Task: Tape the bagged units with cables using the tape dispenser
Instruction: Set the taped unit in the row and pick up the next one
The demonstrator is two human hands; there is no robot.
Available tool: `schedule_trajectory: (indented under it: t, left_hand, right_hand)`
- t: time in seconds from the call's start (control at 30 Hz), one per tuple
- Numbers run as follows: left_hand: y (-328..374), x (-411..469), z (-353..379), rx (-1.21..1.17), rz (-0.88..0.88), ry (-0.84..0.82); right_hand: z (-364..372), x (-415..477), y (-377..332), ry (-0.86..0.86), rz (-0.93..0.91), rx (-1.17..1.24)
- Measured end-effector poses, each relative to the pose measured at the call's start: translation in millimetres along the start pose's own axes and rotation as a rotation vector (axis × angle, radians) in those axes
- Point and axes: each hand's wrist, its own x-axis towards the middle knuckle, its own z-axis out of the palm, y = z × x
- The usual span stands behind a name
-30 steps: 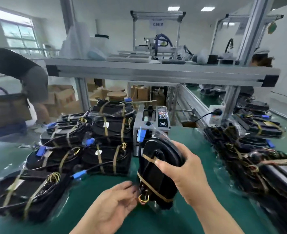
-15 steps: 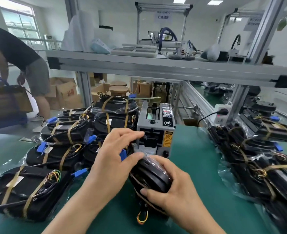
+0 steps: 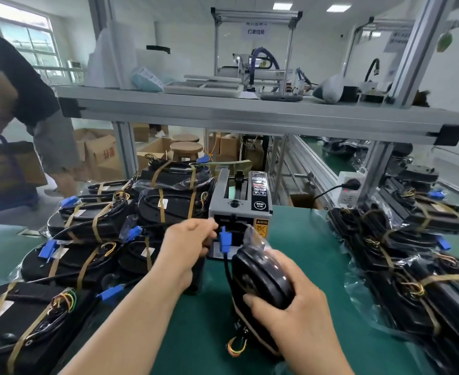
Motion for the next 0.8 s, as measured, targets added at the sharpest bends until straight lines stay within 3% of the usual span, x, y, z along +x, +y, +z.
schedule_trajectory:
  t: [0.1,0.23,0.6,0.8]
  left_hand:
    - [-19,19,25,-0.239,-0.338,-0.079]
    - [-25,40,45,-0.364,-0.526,-0.058]
    - [-19,50,68,-0.468,-0.536,0.095]
    - [-11,24,50,-0.443,-0.229,0.160]
  right_hand:
    - [3,5,9,0.100,0.061,0.073]
    - [4,18,9,0.164,0.107,0.082]
    - [1,41,15,0.166,0.140,0.114]
    - [1,41,14,0.126,0.138,0.097]
